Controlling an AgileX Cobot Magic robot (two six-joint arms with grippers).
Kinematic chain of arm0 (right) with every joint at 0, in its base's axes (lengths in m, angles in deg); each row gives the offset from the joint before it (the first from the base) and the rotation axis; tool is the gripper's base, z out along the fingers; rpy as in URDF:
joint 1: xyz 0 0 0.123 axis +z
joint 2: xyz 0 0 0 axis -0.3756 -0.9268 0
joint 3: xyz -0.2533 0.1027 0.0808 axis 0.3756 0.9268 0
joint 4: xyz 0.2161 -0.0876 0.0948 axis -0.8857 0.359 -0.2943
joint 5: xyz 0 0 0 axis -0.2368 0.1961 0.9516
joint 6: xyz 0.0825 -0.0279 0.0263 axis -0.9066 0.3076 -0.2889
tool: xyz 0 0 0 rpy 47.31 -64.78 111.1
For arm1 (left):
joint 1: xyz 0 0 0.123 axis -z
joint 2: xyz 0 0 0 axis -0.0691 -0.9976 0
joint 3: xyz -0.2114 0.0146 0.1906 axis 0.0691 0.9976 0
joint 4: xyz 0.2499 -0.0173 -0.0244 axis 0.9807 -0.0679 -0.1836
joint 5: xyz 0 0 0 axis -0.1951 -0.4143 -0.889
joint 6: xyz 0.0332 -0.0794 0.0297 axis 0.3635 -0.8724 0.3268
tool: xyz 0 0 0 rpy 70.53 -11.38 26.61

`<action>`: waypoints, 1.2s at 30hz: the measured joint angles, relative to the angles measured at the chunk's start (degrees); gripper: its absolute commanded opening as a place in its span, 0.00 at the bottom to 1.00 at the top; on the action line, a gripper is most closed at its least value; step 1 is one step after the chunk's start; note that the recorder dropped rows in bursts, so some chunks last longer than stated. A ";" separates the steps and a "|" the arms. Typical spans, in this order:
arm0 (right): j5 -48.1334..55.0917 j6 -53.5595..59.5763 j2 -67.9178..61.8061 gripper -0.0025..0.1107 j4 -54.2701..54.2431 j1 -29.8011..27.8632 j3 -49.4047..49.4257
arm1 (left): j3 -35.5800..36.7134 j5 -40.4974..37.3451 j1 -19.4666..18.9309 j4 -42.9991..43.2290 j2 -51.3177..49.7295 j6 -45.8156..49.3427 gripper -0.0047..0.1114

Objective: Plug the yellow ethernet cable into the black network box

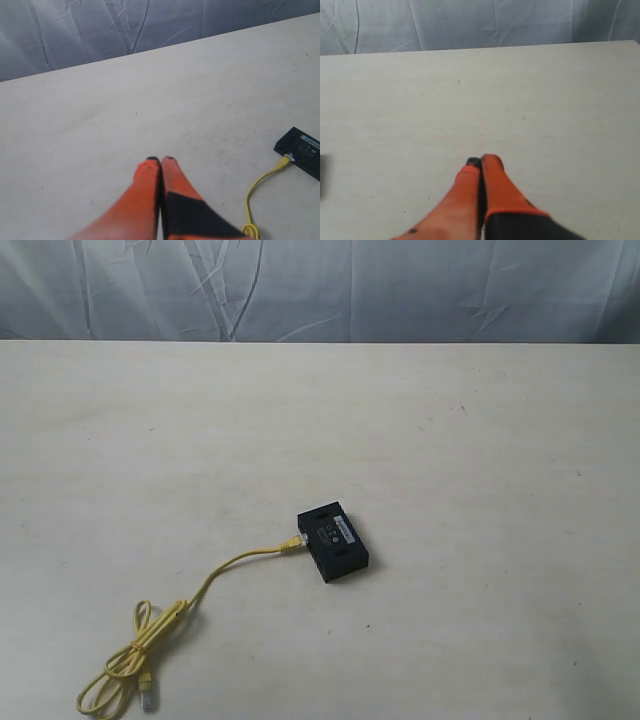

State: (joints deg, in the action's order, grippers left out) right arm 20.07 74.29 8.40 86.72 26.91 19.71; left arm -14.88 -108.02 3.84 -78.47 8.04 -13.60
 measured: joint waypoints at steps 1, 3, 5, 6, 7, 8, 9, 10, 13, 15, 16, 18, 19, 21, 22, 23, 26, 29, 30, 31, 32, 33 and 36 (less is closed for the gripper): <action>-0.30 0.00 0.00 0.02 0.00 0.00 0.43 | 0.00 0.00 0.00 0.00 0.00 0.00 0.04; -0.44 0.00 0.00 0.02 0.00 0.00 0.66 | 0.00 0.00 0.00 0.00 0.00 0.00 0.04; -0.56 0.00 0.00 0.02 0.00 0.00 0.66 | 0.00 0.00 0.00 0.00 0.00 0.00 0.04; -0.67 0.00 0.00 0.02 0.00 0.00 0.66 | 0.00 0.00 0.00 0.00 0.00 0.00 0.04; -0.64 0.00 0.00 0.02 0.00 0.00 0.66 | 0.00 0.00 0.00 0.00 0.00 0.00 0.04; -0.79 0.00 0.00 0.02 0.00 0.00 0.66 | 0.00 0.00 0.00 0.00 0.00 0.00 0.04; -0.90 0.00 0.00 0.02 0.00 0.00 0.66 | 0.00 0.00 0.00 0.00 0.00 0.00 0.04; -0.90 0.00 0.00 0.02 0.00 0.00 0.66 | 0.00 0.00 0.00 0.00 0.00 0.00 0.04; -1.02 0.00 0.00 0.02 0.00 0.00 0.66 | 0.00 0.00 0.00 0.00 0.00 0.00 0.04; -1.12 0.00 0.00 0.02 0.00 0.00 0.66 | 0.00 0.00 0.00 0.00 0.00 0.00 0.04; -1.23 0.00 0.00 0.02 0.00 0.00 0.66 | 0.00 0.00 0.00 0.00 0.00 0.00 0.04; -1.23 0.00 0.00 0.02 0.00 0.00 0.66 | 0.00 0.00 0.00 0.00 0.00 0.00 0.04; -1.23 0.00 0.00 0.02 0.00 0.00 0.66 | 0.00 0.00 0.00 0.00 0.00 0.00 0.04; -1.23 0.00 0.00 0.02 0.00 0.00 0.66 | 0.00 0.00 0.00 0.32 0.00 0.36 0.04; -1.23 0.00 0.00 0.02 0.00 0.00 0.66 | 0.00 0.00 0.00 0.57 0.00 0.64 0.04; -1.23 0.00 0.00 0.02 0.00 0.00 0.66 | 0.12 0.14 0.00 0.98 0.36 0.81 0.04; -1.23 0.00 0.00 0.02 0.00 0.00 0.66 | 1.89 1.80 -0.75 1.10 3.12 1.05 0.04; -1.23 0.00 0.00 0.02 0.00 0.00 0.66 | 7.01 6.41 -2.64 1.59 9.31 1.14 0.04; -1.23 0.00 0.00 0.02 0.00 0.00 0.66 | 10.99 9.52 -3.59 1.73 12.45 1.18 0.04; -1.23 0.00 0.00 0.02 -0.12 0.00 0.66 | 12.69 11.19 -3.87 1.88 13.66 1.18 0.04; -1.33 -0.10 0.00 0.02 -0.12 0.00 0.66 | 17.04 14.27 -4.42 2.49 16.46 1.18 0.04; -1.33 -0.02 0.00 0.02 -0.12 0.00 0.66 | 19.15 15.31 -4.53 2.74 17.75 1.18 0.04; -1.33 -0.02 0.00 0.02 -0.65 0.00 0.66 | 27.61 19.34 -4.91 3.28 22.54 1.18 0.04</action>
State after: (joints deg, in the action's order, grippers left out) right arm 18.74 74.27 8.40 86.07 26.91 20.37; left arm 12.73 -88.67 -1.07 -75.19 30.58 -12.43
